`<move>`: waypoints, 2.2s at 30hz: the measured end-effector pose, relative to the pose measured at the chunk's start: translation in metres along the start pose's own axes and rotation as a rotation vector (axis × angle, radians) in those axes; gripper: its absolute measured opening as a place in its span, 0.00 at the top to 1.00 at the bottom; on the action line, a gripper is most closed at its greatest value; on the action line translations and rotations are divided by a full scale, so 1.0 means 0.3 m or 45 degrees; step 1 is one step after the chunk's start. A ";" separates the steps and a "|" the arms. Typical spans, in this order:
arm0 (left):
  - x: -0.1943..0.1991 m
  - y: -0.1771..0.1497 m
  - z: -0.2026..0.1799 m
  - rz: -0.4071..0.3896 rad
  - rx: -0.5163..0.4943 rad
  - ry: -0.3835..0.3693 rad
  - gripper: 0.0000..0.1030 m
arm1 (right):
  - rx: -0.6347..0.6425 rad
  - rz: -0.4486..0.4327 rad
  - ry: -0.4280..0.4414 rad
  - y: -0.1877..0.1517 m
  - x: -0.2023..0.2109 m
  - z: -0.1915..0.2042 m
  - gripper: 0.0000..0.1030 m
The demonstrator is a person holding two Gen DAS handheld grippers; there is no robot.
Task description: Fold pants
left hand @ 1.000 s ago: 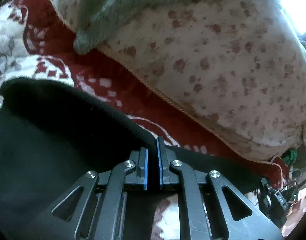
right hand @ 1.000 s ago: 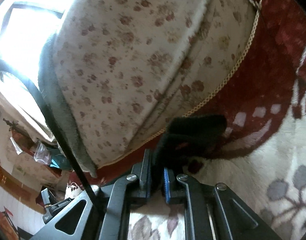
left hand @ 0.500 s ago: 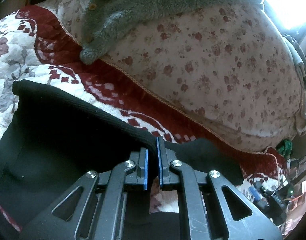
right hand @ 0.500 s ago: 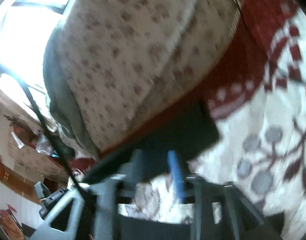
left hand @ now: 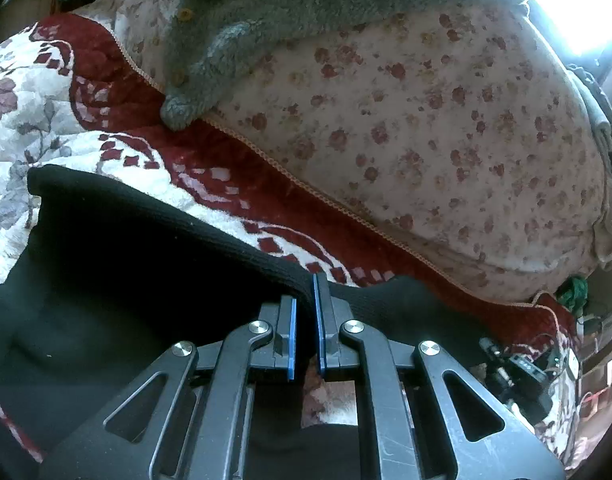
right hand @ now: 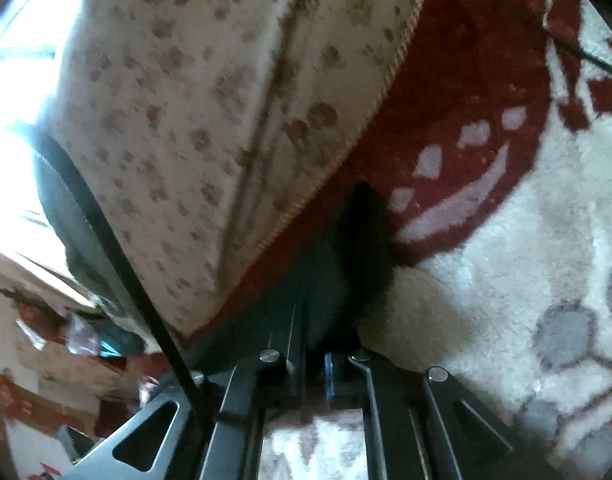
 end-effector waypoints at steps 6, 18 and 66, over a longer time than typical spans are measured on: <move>0.068 -0.007 -0.011 -0.037 -0.005 -0.031 0.94 | 0.119 -0.054 0.077 -0.018 0.165 0.092 0.96; 0.275 -0.198 -0.032 -0.094 -0.159 -0.067 0.94 | 0.231 -0.125 0.153 -0.152 0.540 0.136 0.95; 0.398 -0.354 0.671 -0.045 0.305 0.124 0.53 | 1.106 0.556 0.200 -0.978 0.028 0.622 0.62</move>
Point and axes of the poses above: each gripper's, at about its wrist camera, not at the fingertips, and x roughly against the way its jaws point, z to its left, y to its top, the point moved 1 cm from there along -x, roughly the way its jaws point, and after that the axes turned 1 degree about z, right-handed, at the moved point
